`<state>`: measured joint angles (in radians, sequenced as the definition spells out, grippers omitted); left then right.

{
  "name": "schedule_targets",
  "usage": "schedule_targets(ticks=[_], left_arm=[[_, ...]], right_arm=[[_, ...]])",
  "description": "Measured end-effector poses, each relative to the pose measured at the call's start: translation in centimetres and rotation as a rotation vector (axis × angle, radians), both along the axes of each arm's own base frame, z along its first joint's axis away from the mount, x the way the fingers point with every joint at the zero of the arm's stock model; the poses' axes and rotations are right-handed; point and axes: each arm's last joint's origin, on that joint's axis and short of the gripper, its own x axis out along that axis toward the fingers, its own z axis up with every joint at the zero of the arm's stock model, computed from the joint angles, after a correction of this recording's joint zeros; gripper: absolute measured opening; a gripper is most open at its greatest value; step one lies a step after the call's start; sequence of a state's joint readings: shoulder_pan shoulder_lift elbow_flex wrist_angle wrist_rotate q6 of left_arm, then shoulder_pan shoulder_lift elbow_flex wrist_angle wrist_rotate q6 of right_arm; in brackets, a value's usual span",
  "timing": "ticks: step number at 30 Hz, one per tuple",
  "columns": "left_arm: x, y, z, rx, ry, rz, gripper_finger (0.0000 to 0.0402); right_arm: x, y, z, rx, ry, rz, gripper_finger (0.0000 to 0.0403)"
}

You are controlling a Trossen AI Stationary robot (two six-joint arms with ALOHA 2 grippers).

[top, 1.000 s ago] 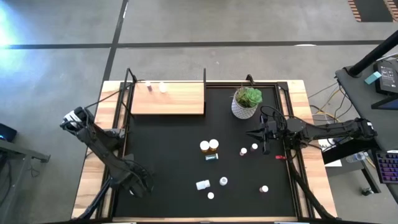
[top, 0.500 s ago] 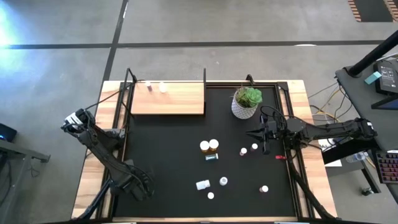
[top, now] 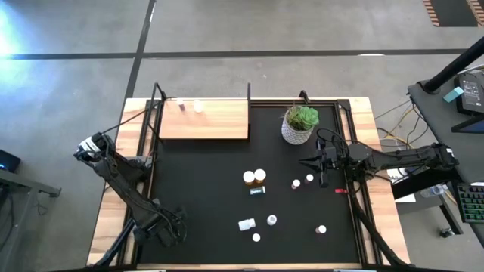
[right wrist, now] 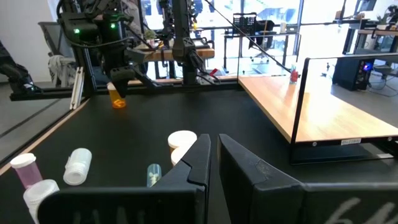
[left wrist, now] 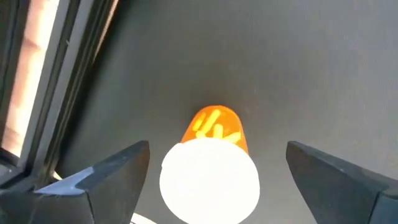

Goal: Pick and place medicine bottles onto shelf by color
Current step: Put the bottom left orange pill bottle on the shelf

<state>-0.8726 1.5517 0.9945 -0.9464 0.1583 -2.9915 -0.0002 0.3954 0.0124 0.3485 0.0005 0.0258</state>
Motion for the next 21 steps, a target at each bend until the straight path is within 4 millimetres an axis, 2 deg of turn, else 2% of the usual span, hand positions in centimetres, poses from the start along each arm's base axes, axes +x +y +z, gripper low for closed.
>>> schedule_targets(ticks=[8, 21], left_arm=[[0.09, -0.10, 0.17, -0.005, -0.003, 0.016, 0.0349], [0.05, -0.06, 0.15, -0.001, 0.000, 0.013, 0.0224]], right_arm=[[0.00, 0.00, -0.01, 0.000, 0.000, 0.000, 0.0022], [0.00, 0.00, 0.00, 0.000, 0.000, 0.000, 0.0022]])
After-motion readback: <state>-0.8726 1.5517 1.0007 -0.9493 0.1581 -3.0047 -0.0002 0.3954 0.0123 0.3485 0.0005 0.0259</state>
